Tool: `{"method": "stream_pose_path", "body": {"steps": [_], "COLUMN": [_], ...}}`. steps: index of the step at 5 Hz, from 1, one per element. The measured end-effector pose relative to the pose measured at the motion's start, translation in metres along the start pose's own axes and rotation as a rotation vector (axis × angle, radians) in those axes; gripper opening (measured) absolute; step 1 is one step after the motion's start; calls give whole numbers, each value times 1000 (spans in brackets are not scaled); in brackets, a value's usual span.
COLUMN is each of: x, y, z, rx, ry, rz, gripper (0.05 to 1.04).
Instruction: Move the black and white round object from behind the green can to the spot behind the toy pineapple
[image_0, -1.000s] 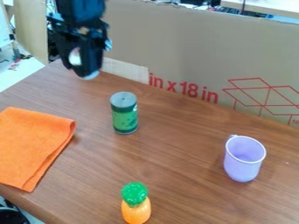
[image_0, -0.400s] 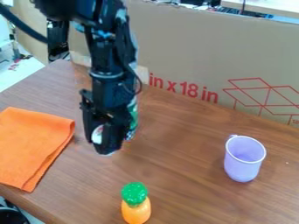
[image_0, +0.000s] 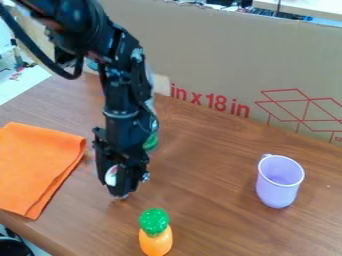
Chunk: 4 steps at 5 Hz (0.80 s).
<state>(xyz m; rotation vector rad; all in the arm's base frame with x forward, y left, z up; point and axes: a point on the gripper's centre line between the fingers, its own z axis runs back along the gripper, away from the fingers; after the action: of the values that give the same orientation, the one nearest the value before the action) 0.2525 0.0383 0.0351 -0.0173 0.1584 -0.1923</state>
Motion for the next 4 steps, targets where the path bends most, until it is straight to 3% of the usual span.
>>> {"method": "stream_pose_path", "body": {"steps": [1,3,4], "x": [7,12,9], "y": [-1,-2,-4], "z": [-13,-13,10], "rx": [-17,-12,-15], "ry": [-4,30,-9], "rz": [45,89,129], "gripper": [596,647,943]}}
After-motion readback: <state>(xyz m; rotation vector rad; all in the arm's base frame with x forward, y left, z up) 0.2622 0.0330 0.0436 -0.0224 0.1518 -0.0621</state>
